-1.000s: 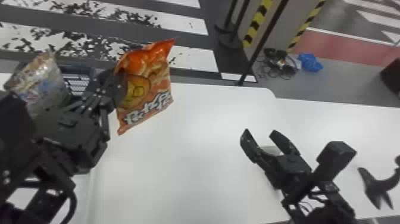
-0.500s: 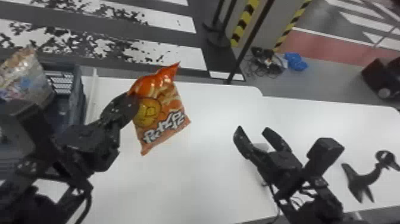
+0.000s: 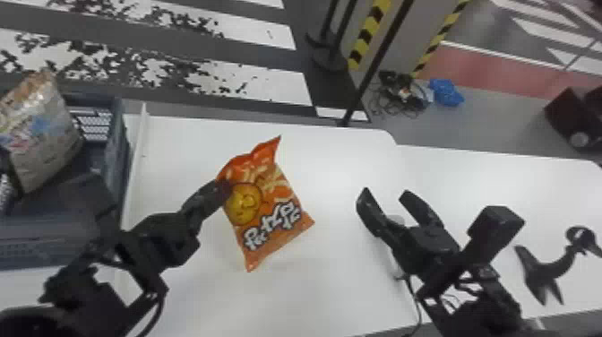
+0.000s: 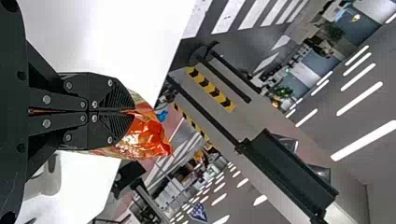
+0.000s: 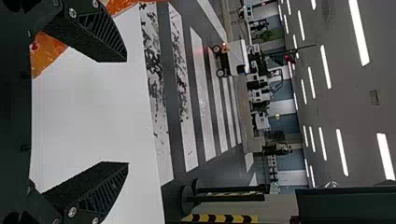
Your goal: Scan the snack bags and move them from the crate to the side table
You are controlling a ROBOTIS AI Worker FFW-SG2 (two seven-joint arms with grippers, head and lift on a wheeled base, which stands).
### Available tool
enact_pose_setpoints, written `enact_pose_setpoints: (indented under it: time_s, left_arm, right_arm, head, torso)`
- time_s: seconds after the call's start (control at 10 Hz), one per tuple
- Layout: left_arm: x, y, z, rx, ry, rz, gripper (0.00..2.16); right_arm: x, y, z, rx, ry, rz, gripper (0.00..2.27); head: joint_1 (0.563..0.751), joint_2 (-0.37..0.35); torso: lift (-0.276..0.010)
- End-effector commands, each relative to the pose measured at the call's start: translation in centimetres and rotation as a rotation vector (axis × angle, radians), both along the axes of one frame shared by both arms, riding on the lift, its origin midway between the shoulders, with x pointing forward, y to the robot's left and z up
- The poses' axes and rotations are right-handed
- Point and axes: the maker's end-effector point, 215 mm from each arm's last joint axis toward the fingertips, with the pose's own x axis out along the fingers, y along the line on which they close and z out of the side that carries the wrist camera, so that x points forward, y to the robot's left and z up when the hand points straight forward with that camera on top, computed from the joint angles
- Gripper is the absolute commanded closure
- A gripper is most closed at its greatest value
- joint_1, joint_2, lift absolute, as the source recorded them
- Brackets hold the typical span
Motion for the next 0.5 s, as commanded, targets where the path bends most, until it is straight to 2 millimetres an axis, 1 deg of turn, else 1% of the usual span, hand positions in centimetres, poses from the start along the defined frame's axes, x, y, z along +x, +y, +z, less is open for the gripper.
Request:
enact_pose_setpoints:
  time_s: [0.0,0.1,0.2,0.3,0.4]
  left_arm:
    - [-0.9,-1.8,-3.1,-0.004,0.076,-0.045,1.89]
    - [-1.3,-3.7,-5.1,0.037,0.093,-0.086,1.89]
    - [-1.3,-4.1,-7.5,0.065,0.124,-0.1,1.89]
    - [-1.2,-5.0,-8.6,0.077,0.126,-0.116,1.89]
    - [-1.3,-5.8,-9.2,0.106,0.114,-0.133,1.89]
  right_arm:
    - [0.3,0.4,-0.2,0.009,0.0,0.005,0.14]
    - [0.4,0.7,-0.5,0.013,0.004,0.01,0.14]
    - [0.4,0.9,-0.4,0.013,0.003,0.014,0.14]
    - [0.3,0.9,-0.4,0.011,0.005,0.015,0.14]
    - [0.3,0.9,-0.5,0.011,0.006,0.015,0.14]
  head:
    - [0.695,-0.35]
    - [0.695,-0.35]
    - [0.695,-0.35]
    - [0.695,-0.35]
    - [0.695,-0.35]
  torso:
    - [-0.087]
    - [-0.087]
    - [-0.087]
    - [-0.087]
    - [-0.087]
